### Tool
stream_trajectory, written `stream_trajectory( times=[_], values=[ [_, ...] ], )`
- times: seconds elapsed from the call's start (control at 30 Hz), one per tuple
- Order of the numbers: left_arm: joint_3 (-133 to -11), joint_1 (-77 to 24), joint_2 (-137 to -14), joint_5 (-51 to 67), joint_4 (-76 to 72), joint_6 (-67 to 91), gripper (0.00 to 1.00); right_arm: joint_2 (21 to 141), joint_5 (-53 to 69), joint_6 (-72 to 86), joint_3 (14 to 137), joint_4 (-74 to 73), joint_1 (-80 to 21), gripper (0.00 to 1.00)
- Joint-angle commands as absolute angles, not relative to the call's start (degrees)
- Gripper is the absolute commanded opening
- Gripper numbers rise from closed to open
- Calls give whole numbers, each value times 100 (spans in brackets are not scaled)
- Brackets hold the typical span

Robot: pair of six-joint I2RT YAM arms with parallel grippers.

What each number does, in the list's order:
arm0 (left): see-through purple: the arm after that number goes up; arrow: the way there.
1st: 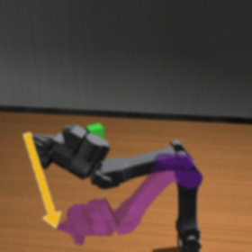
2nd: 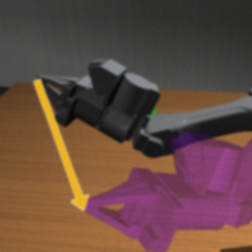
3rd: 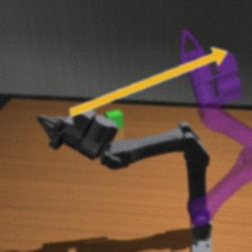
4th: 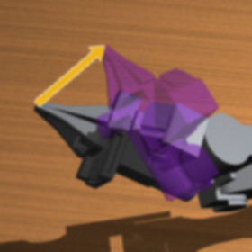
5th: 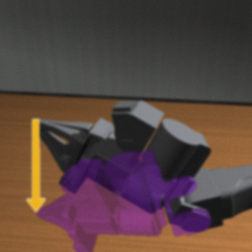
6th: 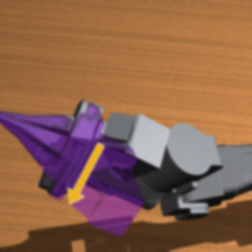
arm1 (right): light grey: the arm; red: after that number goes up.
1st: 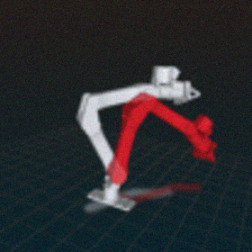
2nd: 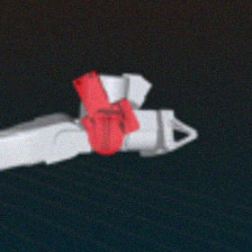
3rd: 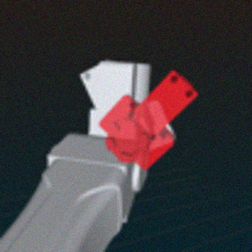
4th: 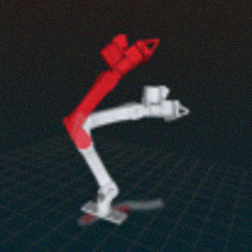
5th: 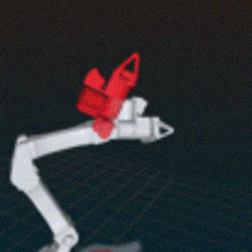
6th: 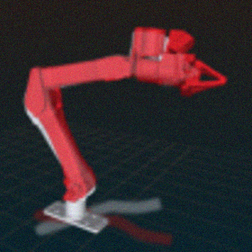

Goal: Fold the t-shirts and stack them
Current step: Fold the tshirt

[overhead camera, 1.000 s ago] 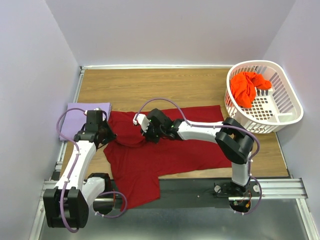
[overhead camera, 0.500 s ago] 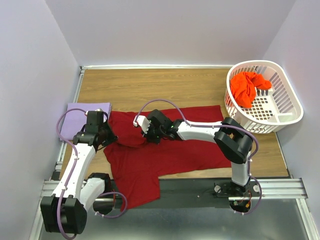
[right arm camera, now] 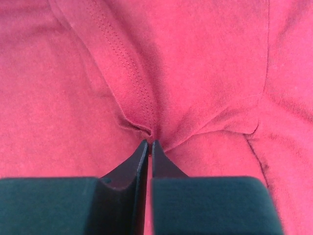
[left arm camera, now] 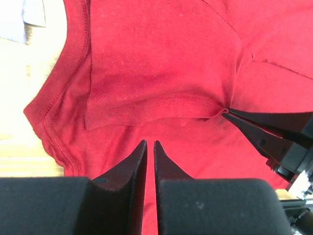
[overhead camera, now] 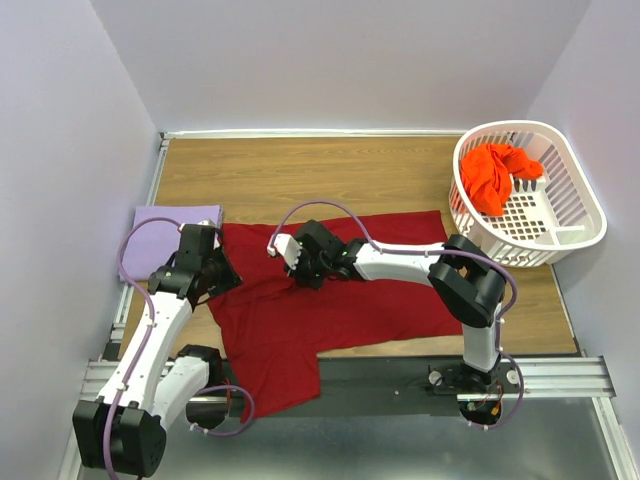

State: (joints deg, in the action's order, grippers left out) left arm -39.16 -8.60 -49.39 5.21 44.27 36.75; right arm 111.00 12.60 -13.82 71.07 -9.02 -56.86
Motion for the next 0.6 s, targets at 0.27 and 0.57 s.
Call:
stream_trajectory(
  times=[0.27, 0.57],
  values=[
    [-4596, -923, -5088, 282, 4080, 3735, 39, 10231, 704, -1197, 6961, -1318, -5214, 51],
    [-5097, -923, -7407, -535, 2392, 3376, 37, 9808, -1641, -195, 6627, -1318, -3719, 48]
  ],
)
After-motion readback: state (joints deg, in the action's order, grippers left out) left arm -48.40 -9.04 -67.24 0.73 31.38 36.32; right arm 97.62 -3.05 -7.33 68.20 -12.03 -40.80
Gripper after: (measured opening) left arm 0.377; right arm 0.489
